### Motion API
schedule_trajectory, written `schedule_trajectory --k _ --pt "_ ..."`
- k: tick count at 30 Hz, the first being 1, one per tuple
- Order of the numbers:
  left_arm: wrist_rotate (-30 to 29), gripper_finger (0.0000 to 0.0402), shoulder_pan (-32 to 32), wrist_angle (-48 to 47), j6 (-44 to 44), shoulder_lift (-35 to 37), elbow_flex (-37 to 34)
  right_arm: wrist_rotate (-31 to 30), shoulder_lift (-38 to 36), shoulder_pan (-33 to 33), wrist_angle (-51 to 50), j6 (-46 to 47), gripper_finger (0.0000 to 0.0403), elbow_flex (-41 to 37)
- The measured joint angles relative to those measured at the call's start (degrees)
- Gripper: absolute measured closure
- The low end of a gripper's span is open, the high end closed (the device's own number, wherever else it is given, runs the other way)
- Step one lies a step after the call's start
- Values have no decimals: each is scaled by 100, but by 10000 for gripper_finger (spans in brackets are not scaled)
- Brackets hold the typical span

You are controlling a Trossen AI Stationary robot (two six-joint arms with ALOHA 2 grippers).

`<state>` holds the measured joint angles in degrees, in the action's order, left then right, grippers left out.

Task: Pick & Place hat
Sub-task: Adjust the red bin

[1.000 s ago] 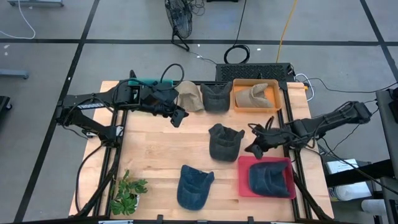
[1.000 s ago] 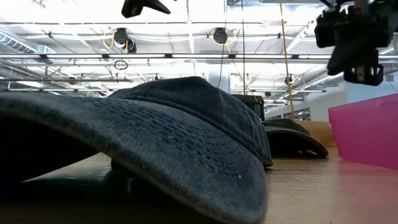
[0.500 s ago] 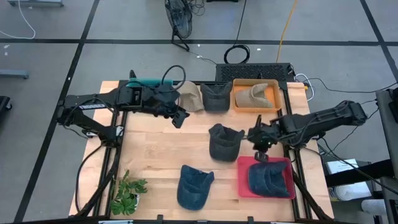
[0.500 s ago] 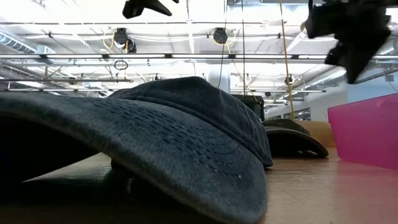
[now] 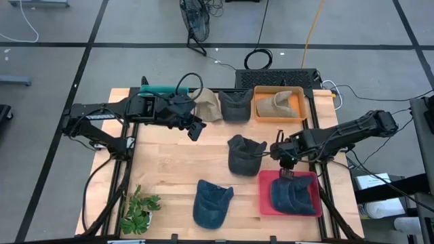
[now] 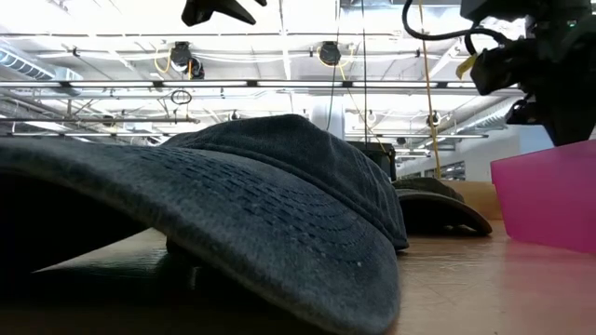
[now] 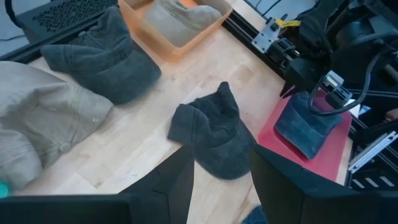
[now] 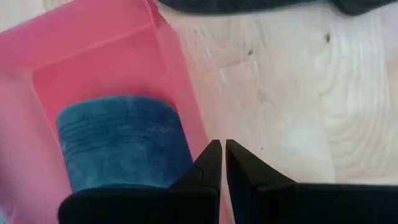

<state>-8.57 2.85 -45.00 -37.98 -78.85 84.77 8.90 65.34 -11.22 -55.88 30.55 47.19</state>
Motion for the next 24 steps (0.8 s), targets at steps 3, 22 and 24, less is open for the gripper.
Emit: schedule_trajectory --k 3,22,24 --pt "-5 238 2 1 8 2 4 7 -4 -2 -19 -108 402 -4" --pt "-45 238 -37 -2 0 0 4 338 -6 -17 599 783 400 -871" --pt "-45 238 -35 -4 0 0 4 423 -8 -20 627 918 401 -871"
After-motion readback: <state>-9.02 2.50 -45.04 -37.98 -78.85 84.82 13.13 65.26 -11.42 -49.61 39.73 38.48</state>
